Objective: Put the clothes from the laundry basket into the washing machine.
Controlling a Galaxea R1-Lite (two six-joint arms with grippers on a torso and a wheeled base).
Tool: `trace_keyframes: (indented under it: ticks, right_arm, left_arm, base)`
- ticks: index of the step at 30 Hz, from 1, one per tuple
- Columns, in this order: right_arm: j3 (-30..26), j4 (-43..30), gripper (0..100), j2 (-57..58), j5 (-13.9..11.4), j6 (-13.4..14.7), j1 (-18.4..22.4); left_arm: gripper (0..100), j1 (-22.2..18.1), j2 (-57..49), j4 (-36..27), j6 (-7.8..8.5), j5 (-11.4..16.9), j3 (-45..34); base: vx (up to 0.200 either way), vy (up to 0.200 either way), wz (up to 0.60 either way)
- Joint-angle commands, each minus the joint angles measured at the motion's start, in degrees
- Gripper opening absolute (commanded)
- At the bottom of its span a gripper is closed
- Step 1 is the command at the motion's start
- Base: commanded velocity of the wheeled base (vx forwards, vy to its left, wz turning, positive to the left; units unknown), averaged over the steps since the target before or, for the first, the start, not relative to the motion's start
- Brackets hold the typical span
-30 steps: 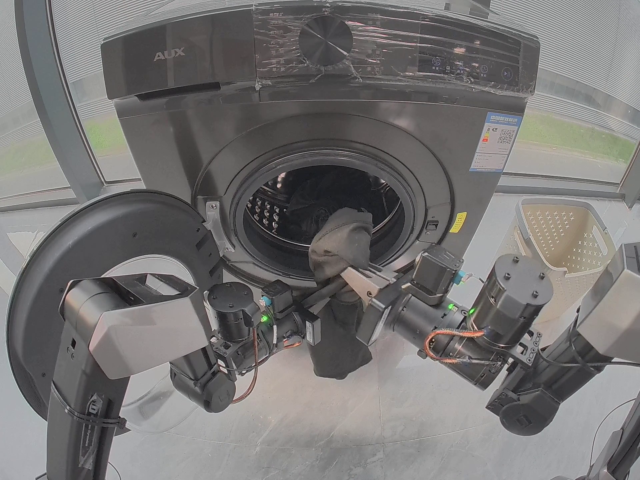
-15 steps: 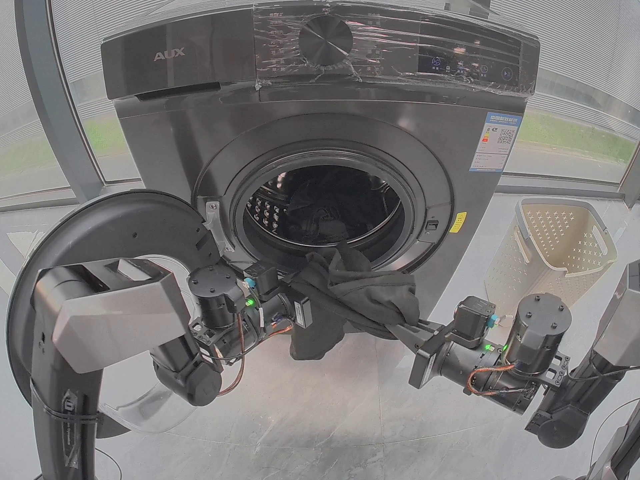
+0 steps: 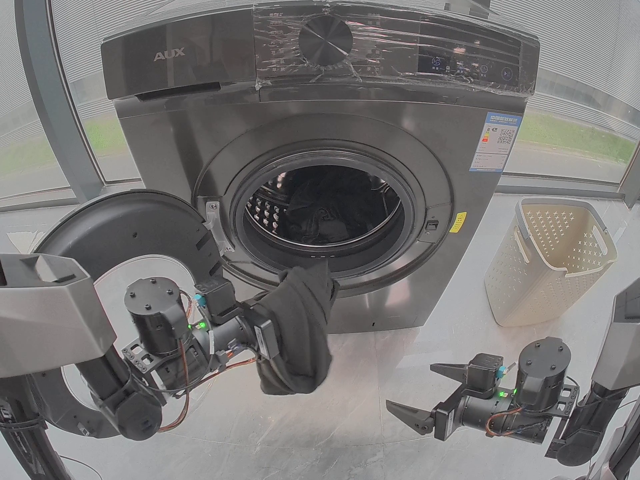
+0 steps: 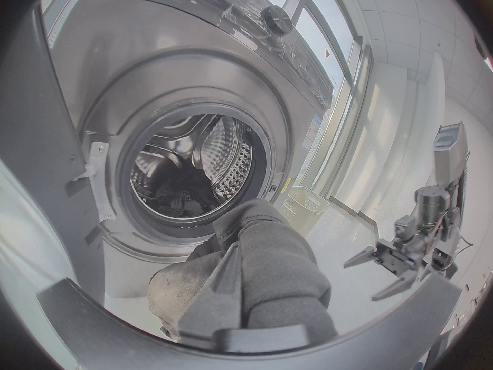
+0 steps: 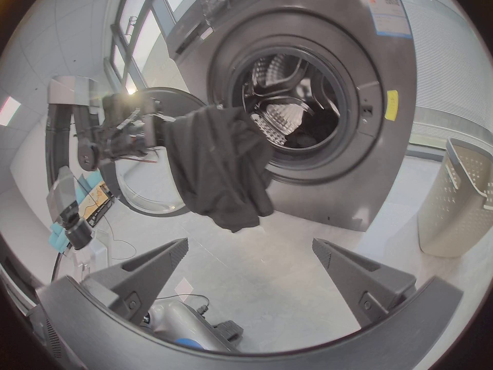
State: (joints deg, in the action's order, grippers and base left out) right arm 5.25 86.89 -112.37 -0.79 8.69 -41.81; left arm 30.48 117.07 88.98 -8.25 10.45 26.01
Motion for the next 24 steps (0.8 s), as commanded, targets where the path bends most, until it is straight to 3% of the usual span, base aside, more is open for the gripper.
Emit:
trace_keyframes:
  ticks: [1, 2, 10, 17, 20, 24]
  right_arm:
    - [0.1, 1.2, 100, -3.0, 1.1, 0.4, 4.7]
    - [0.2, 1.3, 100, -3.0, 1.6, 0.3, 6.0]
    - [3.6, 1.7, 100, -3.8, 1.5, 0.7, 13.8]
    - [4.2, 1.9, 100, -3.0, 1.2, 1.2, 14.0]
    - [4.2, 1.9, 100, -3.0, 1.2, 1.3, 13.6]
    - [4.4, 1.9, 100, -2.9, 1.2, 1.3, 13.2]
  left_arm:
    - [0, 0.4, -8.4, 0.2, -1.33, -0.5, -7.4]
    - [0, 0.4, -9.0, 0.1, -1.85, -0.6, -7.5]
    - [0, 1.3, -9.9, 0.2, -1.24, -3.6, -9.1]
    - [0, 3.8, -8.1, 0.1, -1.33, -8.0, -9.5]
    - [0, 4.6, -6.1, 0.2, -0.36, -8.9, -9.2]
    - [0, 4.6, -4.3, 0.2, 0.43, -9.7, -8.8]
  base:
    - [0.0, 0.0, 0.0]
    - [0.0, 0.0, 0.0]
    - [0.0, 0.0, 0.0]
    - [0.0, 0.0, 0.0]
    - [0.0, 0.0, 0.0]
    - [0.2, 0.0, 0.0]
